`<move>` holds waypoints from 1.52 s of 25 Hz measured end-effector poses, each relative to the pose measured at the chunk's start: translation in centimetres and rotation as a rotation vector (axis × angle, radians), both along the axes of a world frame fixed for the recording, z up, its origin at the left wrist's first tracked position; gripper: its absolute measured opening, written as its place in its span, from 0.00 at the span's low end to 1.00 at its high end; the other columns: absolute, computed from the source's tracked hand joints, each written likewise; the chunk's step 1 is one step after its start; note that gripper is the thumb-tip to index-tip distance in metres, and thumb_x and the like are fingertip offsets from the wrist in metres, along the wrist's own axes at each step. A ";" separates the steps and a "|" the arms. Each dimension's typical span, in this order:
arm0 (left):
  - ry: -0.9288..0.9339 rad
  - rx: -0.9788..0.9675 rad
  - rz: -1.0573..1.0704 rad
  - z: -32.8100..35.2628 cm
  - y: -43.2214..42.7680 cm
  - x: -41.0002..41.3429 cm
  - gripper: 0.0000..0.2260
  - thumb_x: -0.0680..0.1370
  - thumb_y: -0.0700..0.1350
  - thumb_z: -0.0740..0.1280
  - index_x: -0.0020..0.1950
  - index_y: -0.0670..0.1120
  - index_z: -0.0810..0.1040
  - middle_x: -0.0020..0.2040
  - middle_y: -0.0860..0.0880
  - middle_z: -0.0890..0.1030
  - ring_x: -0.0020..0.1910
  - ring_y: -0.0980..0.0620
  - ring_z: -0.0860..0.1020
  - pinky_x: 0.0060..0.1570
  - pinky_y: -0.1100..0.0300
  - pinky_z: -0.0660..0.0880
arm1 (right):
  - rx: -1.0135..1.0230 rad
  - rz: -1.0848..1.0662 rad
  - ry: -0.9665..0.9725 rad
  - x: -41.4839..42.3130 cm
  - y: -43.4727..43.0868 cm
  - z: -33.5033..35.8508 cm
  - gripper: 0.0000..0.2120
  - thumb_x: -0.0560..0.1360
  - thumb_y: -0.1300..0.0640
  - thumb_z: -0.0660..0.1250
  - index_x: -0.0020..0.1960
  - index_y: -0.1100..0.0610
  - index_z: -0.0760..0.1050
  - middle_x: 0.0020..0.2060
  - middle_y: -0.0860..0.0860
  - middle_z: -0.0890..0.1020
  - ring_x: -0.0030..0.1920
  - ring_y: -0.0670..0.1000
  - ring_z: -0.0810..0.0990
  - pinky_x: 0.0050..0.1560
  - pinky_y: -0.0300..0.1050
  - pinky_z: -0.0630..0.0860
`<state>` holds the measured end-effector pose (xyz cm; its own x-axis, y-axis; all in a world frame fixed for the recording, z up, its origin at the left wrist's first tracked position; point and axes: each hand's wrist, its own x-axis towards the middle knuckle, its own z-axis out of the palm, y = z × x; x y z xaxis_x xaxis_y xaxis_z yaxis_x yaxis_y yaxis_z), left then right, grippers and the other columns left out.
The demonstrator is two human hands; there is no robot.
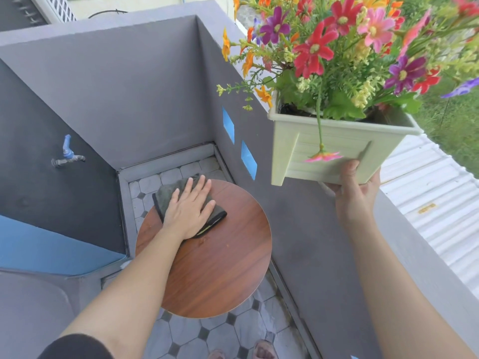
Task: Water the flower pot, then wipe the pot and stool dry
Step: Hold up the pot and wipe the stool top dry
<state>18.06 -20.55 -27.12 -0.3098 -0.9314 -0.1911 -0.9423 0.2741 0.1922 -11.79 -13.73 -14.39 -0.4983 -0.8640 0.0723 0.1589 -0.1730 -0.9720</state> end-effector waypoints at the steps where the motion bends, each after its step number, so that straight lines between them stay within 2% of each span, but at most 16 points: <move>1: 0.003 -0.009 0.096 -0.1 0.3 -0.3 0.28 0.79 0.62 0.40 0.77 0.54 0.43 0.78 0.54 0.43 0.76 0.50 0.41 0.73 0.47 0.43 | 0.001 0.000 -0.007 0.0 0.0 0.0 0.31 0.60 0.32 0.72 0.58 0.42 0.68 0.52 0.41 0.79 0.53 0.43 0.81 0.47 0.48 0.81; 6: 0.023 -0.052 0.479 -0.2 2.7 -0.3 0.28 0.80 0.59 0.43 0.77 0.48 0.47 0.79 0.48 0.47 0.77 0.45 0.46 0.72 0.43 0.48 | -0.016 0.000 -0.010 -0.1 0.2 0.2 0.28 0.63 0.34 0.71 0.58 0.42 0.68 0.53 0.41 0.79 0.54 0.44 0.81 0.48 0.49 0.81; 11: 0.133 -0.038 0.941 0.4 7.2 -0.9 0.28 0.81 0.56 0.47 0.77 0.44 0.49 0.78 0.45 0.49 0.76 0.41 0.47 0.71 0.40 0.48 | -0.019 0.022 -0.003 0.1 0.4 0.4 0.27 0.64 0.36 0.71 0.58 0.43 0.68 0.52 0.42 0.79 0.54 0.43 0.80 0.50 0.50 0.80; 15: 0.254 0.061 1.049 1.1 9.2 -1.9 0.28 0.81 0.56 0.45 0.77 0.45 0.44 0.79 0.46 0.44 0.76 0.43 0.43 0.72 0.42 0.44 | -0.028 0.025 0.002 0.0 0.5 0.5 0.27 0.64 0.35 0.71 0.59 0.43 0.68 0.54 0.44 0.78 0.55 0.44 0.80 0.52 0.52 0.80; 17: 0.285 0.091 1.024 1.6 9.2 -1.3 0.27 0.81 0.55 0.45 0.77 0.47 0.42 0.79 0.47 0.43 0.76 0.44 0.42 0.72 0.42 0.44 | -0.035 0.027 0.000 -0.1 0.4 0.4 0.27 0.65 0.35 0.71 0.59 0.44 0.68 0.55 0.45 0.77 0.56 0.45 0.79 0.52 0.52 0.80; 19: 0.223 -0.014 0.836 2.2 9.5 0.9 0.26 0.81 0.53 0.49 0.77 0.47 0.48 0.79 0.47 0.50 0.77 0.43 0.46 0.71 0.39 0.46 | -0.036 0.029 -0.014 0.0 0.4 0.4 0.27 0.65 0.36 0.71 0.59 0.44 0.68 0.55 0.45 0.77 0.55 0.44 0.79 0.51 0.51 0.80; 21: 0.236 -0.150 0.390 2.4 9.6 4.4 0.21 0.80 0.50 0.53 0.73 0.46 0.61 0.77 0.48 0.59 0.77 0.45 0.50 0.72 0.38 0.50 | -0.035 0.020 -0.015 0.0 0.4 0.4 0.28 0.64 0.35 0.71 0.59 0.45 0.68 0.55 0.46 0.77 0.56 0.45 0.79 0.51 0.52 0.80; 22: 0.218 -0.119 0.117 2.3 9.2 6.3 0.20 0.80 0.51 0.53 0.71 0.48 0.65 0.76 0.50 0.60 0.77 0.48 0.50 0.72 0.39 0.51 | -0.038 0.018 -0.012 -0.1 0.4 0.4 0.28 0.64 0.35 0.71 0.59 0.45 0.67 0.56 0.46 0.77 0.56 0.46 0.79 0.51 0.52 0.80; 23: 0.160 -0.056 -0.118 2.1 8.9 7.9 0.20 0.80 0.54 0.51 0.71 0.53 0.66 0.77 0.54 0.57 0.77 0.50 0.48 0.73 0.40 0.51 | -0.041 0.018 -0.011 -0.2 0.4 0.4 0.28 0.64 0.35 0.71 0.59 0.45 0.67 0.56 0.47 0.77 0.57 0.46 0.79 0.52 0.53 0.80; 24: 0.083 0.010 -0.265 1.7 8.6 8.9 0.21 0.80 0.58 0.48 0.73 0.58 0.63 0.77 0.57 0.54 0.77 0.52 0.45 0.74 0.43 0.49 | -0.041 0.020 -0.012 -0.2 0.4 0.4 0.28 0.65 0.36 0.71 0.60 0.45 0.67 0.56 0.46 0.77 0.57 0.47 0.79 0.52 0.54 0.80; 25: 0.015 0.046 -0.316 1.3 8.8 9.4 0.22 0.80 0.60 0.45 0.73 0.62 0.59 0.76 0.59 0.51 0.76 0.53 0.43 0.73 0.45 0.47 | -0.039 0.021 -0.015 -0.1 0.3 0.4 0.28 0.65 0.36 0.71 0.60 0.45 0.67 0.55 0.46 0.77 0.57 0.47 0.79 0.53 0.56 0.80; 27: -0.048 0.004 -0.214 0.3 10.4 8.8 0.22 0.79 0.62 0.40 0.73 0.64 0.55 0.76 0.58 0.50 0.76 0.52 0.44 0.73 0.42 0.48 | -0.033 0.017 -0.021 0.0 0.3 0.4 0.28 0.64 0.36 0.71 0.60 0.44 0.67 0.55 0.45 0.78 0.58 0.48 0.78 0.53 0.59 0.79; 30: -0.054 -0.062 0.083 -0.2 14.0 5.5 0.24 0.79 0.60 0.39 0.75 0.59 0.53 0.76 0.56 0.51 0.76 0.48 0.48 0.70 0.39 0.54 | -0.033 0.008 -0.027 0.0 0.5 0.4 0.29 0.64 0.36 0.72 0.60 0.44 0.67 0.56 0.47 0.77 0.59 0.49 0.78 0.53 0.59 0.79; 33: -0.040 -0.011 0.336 0.0 17.0 1.6 0.27 0.78 0.58 0.37 0.76 0.55 0.51 0.76 0.53 0.46 0.77 0.45 0.48 0.70 0.38 0.52 | -0.034 0.013 -0.034 0.1 0.4 0.5 0.29 0.65 0.37 0.71 0.60 0.45 0.67 0.57 0.47 0.77 0.58 0.48 0.79 0.54 0.60 0.79; 35: -0.057 0.017 0.395 0.3 18.9 -1.4 0.29 0.78 0.61 0.36 0.77 0.52 0.53 0.77 0.50 0.47 0.76 0.42 0.49 0.68 0.36 0.54 | -0.042 0.019 -0.032 0.1 0.4 0.4 0.29 0.65 0.37 0.71 0.61 0.46 0.67 0.56 0.47 0.77 0.58 0.48 0.79 0.53 0.60 0.79; 38: -0.075 0.014 0.352 0.4 20.9 -4.8 0.38 0.74 0.71 0.43 0.75 0.47 0.61 0.76 0.43 0.58 0.73 0.36 0.59 0.63 0.33 0.62 | -0.047 0.022 -0.036 0.0 0.3 0.4 0.30 0.65 0.38 0.71 0.62 0.47 0.66 0.57 0.48 0.77 0.58 0.48 0.78 0.53 0.59 0.79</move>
